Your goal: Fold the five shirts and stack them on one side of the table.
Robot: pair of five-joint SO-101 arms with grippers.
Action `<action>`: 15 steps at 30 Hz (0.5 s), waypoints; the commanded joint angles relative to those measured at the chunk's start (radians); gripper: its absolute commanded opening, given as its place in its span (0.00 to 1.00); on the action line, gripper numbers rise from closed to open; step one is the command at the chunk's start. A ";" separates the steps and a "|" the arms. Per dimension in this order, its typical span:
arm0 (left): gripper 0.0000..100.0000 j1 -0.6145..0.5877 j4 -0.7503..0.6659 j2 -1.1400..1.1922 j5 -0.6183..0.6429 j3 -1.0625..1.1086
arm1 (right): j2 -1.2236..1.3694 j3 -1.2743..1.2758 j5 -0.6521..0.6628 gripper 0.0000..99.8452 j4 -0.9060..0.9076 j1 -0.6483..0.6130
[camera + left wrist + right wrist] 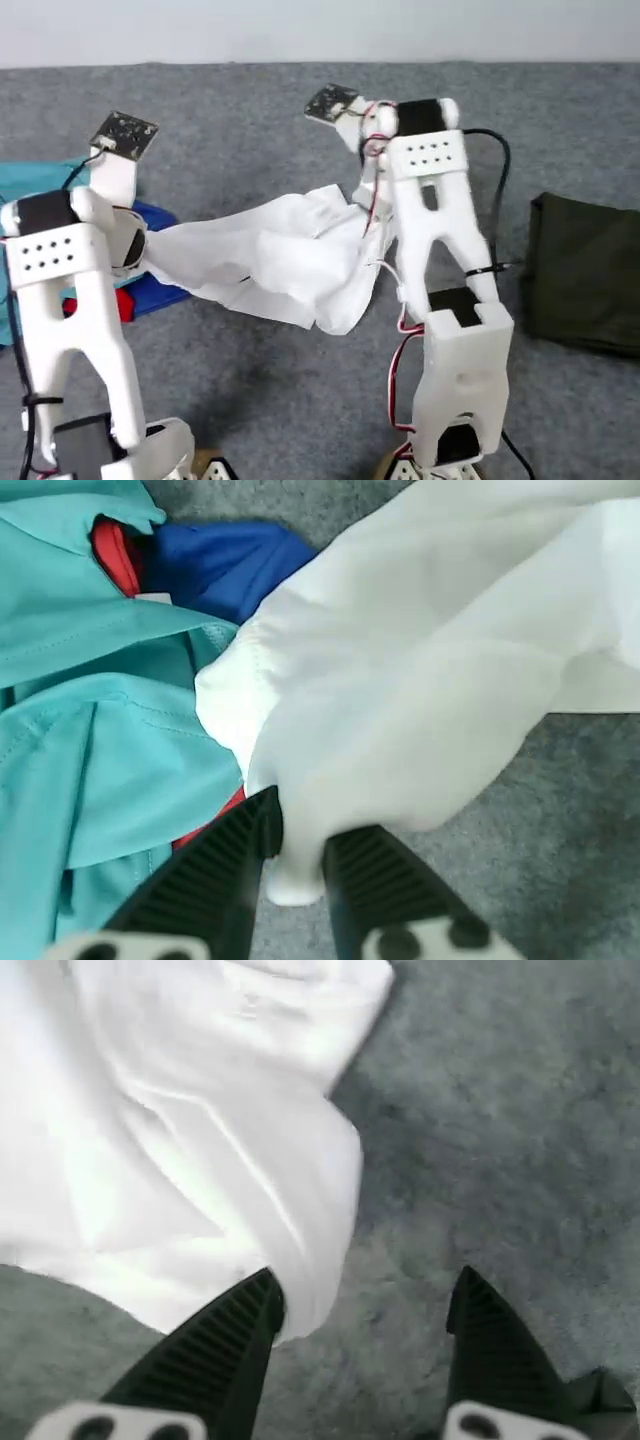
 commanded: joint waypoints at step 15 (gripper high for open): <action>0.01 -0.146 -0.180 -0.049 0.015 0.176 | -0.407 0.272 -0.075 0.25 0.044 -0.058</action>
